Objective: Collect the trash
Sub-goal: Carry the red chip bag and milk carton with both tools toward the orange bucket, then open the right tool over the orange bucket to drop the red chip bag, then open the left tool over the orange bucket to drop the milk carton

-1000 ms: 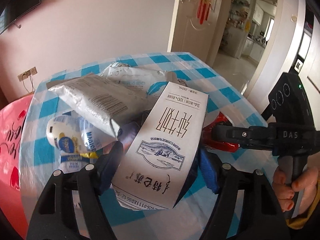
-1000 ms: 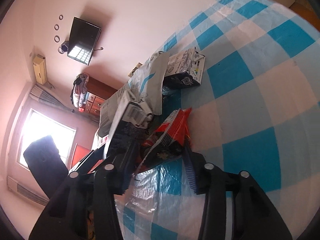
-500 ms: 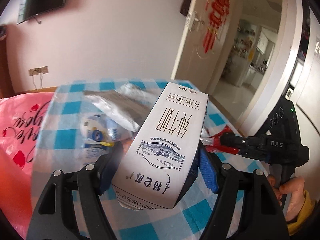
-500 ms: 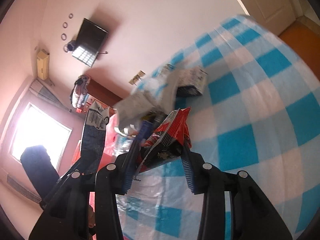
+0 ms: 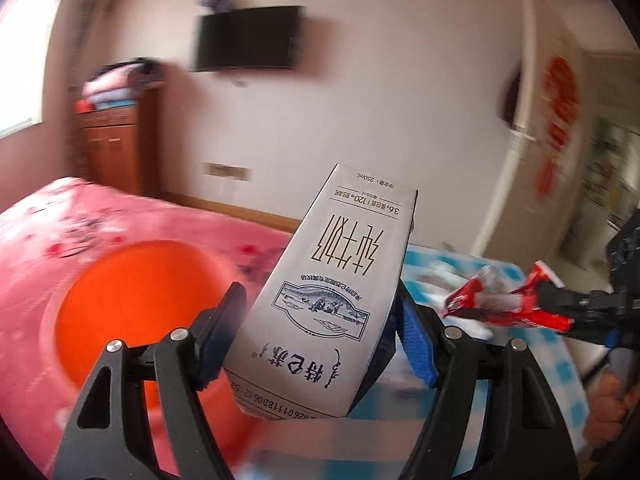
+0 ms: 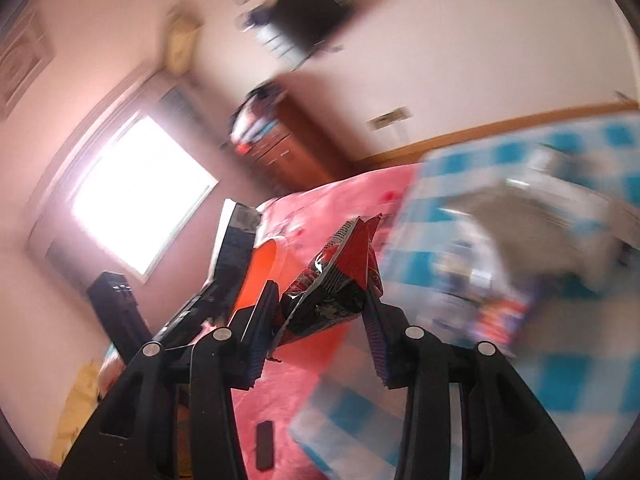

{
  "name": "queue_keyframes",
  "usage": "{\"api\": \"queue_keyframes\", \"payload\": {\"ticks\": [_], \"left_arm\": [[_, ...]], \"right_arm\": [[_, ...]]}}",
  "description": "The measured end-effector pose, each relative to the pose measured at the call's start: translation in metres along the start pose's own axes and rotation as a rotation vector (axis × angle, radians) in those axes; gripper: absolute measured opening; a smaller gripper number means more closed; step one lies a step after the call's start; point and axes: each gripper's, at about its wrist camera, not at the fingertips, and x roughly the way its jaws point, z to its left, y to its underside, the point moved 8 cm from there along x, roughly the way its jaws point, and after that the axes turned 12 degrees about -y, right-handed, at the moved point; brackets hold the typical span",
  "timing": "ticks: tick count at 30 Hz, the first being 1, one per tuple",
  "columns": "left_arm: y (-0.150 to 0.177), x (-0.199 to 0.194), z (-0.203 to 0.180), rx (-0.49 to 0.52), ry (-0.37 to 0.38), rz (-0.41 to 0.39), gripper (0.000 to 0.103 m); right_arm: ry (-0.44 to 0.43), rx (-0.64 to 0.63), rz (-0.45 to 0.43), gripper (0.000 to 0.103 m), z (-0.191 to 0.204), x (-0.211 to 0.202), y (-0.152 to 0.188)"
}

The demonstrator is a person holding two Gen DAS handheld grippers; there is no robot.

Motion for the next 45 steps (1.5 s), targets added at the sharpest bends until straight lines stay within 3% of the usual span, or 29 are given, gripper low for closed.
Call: {"api": "queue_keyframes", "payload": {"ticks": [3,8,14,16,17,18,19,22,24,29,38,42,45], "left_arm": [[-0.005,0.009,0.047,-0.045,-0.111,0.009,0.073],[0.003,0.026,0.098,-0.083,-0.224,0.051,0.073],[0.027,0.042,0.134,-0.125,-0.298,0.111,0.073],[0.035,0.042,0.142,-0.126,-0.308,0.119,0.084],[0.037,0.042,0.144,-0.127,-0.315,0.116,0.087],[0.037,0.044,0.146,-0.126,-0.318,0.11,0.088],[0.037,0.043,0.147,-0.123,-0.32,0.097,0.088],[0.032,0.041,0.151,-0.132,-0.356,0.051,0.088],[0.032,0.041,0.149,-0.148,-0.343,0.063,0.088],[0.038,0.053,0.15,-0.259,-0.259,0.093,0.088],[0.027,0.057,0.157,-0.43,-0.198,0.039,0.088],[0.028,0.053,0.163,-0.488,-0.221,0.013,0.088],[0.029,0.047,0.156,-0.465,-0.245,0.013,0.088]], "right_arm": [[-0.059,-0.062,0.067,0.043,0.032,0.052,-0.008],[-0.134,-0.132,0.173,0.043,0.073,0.136,-0.007],[-0.113,-0.181,0.267,0.044,0.079,0.205,0.009],[-0.101,-0.18,0.269,0.046,0.077,0.215,0.01],[-0.11,-0.173,0.266,0.055,0.075,0.218,0.01],[-0.108,-0.17,0.256,0.068,0.075,0.216,0.01],[-0.098,-0.169,0.233,0.072,0.072,0.213,0.008],[-0.077,-0.168,0.183,0.075,0.063,0.201,0.003],[-0.051,-0.158,0.145,0.082,0.05,0.185,0.0],[0.023,-0.1,0.075,0.083,0.01,0.147,0.004],[0.12,0.033,0.02,0.083,-0.051,0.082,0.035],[0.16,0.068,-0.027,0.083,-0.069,0.051,0.042],[0.187,0.082,-0.063,0.083,-0.078,0.03,0.043]]}}
